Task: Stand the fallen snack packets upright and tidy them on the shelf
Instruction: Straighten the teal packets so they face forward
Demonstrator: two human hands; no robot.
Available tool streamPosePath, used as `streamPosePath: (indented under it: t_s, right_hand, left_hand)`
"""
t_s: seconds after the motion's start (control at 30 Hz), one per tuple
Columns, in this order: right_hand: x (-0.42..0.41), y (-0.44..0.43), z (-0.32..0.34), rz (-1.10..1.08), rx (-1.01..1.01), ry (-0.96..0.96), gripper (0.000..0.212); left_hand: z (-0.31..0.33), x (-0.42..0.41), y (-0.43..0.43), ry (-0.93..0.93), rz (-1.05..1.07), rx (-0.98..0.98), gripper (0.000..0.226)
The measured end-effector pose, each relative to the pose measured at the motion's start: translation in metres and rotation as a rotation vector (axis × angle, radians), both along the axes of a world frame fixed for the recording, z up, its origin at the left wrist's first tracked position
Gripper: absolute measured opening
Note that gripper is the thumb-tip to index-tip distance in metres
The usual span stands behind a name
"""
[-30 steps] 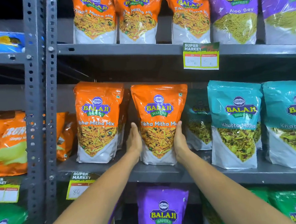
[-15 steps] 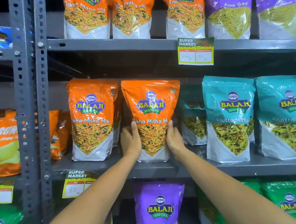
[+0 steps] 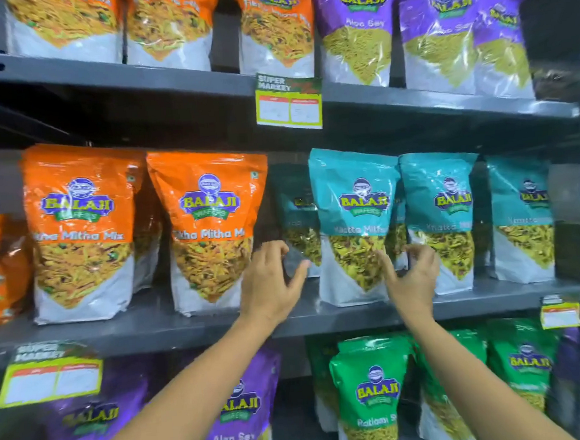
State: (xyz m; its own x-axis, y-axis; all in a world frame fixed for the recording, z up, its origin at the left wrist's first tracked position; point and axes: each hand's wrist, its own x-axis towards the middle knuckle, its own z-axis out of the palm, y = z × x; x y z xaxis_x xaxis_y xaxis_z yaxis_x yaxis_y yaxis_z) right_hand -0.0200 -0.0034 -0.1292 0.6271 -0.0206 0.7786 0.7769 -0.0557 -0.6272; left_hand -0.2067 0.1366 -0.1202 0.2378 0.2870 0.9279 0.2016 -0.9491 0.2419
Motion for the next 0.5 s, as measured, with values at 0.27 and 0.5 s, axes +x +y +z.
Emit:
streamPosePath:
  t_s: [0.27,0.5]
  right_hand:
    - [0.051,0.013,0.009,0.503,-0.293,0.165,0.049]
    - [0.069,0.027,0.037,0.728,-0.157,0.322,0.057]
  left_hand:
    - [0.011,0.081,-0.024,0.376,-0.251,-0.672,0.131]
    - [0.011,0.092,-0.017,0.223,-0.242,-0.789,0.113]
